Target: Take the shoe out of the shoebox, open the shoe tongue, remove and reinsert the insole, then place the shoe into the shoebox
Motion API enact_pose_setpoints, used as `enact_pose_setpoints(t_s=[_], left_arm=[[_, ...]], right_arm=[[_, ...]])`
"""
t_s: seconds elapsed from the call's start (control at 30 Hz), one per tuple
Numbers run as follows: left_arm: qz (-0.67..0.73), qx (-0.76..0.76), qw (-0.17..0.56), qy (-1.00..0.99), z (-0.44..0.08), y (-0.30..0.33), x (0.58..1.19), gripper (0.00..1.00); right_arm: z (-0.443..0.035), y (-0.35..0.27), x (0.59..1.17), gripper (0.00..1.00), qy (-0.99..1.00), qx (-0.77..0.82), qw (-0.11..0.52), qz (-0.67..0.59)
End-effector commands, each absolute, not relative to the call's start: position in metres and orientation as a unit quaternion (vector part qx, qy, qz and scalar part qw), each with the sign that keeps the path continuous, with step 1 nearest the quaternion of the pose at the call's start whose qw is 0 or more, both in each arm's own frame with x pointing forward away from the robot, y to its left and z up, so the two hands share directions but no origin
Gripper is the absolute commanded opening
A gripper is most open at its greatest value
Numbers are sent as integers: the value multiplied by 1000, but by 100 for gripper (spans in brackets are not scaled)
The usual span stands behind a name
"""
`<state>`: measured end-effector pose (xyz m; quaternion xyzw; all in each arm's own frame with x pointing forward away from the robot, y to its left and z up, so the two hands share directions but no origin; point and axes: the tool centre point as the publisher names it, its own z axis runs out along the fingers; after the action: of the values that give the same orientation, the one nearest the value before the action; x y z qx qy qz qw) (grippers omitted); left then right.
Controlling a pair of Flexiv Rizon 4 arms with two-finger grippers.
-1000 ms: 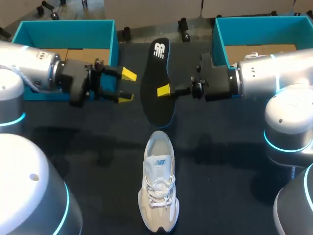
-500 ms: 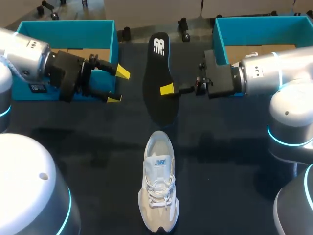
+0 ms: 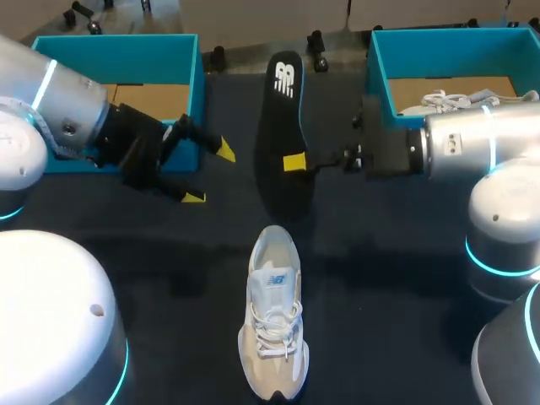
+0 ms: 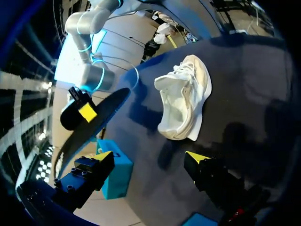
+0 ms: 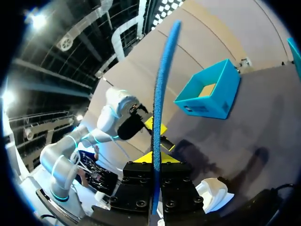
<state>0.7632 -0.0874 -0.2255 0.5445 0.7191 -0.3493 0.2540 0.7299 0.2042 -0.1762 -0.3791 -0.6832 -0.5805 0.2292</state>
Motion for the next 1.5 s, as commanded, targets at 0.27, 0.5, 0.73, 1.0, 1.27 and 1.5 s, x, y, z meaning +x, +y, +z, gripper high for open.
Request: enact_pose_setpoints(t_s=[0.27,0.5,0.73,1.0,1.27,1.5], left_arm=[[-298,508,190,785,-233,-82,758,100],[-298,508,190,785,-233,-82,758,100],[-247,398,153,870,-252,-73,757,100],[-213,292,129,923,-267,-64,740,100],[-214,254,118,936,-275,-63,729,100],[-214,254,118,936,-275,-63,729,100]], right_arm=[[-184,206,727,0,-698,-340,213,-593],[-184,206,727,0,-698,-340,213,-593],[-206,203,727,0,-698,-329,163,-615],[-208,197,737,0,-708,-288,158,-625],[-214,197,740,0,-710,-259,168,-632],[-214,197,740,0,-710,-259,168,-632]])
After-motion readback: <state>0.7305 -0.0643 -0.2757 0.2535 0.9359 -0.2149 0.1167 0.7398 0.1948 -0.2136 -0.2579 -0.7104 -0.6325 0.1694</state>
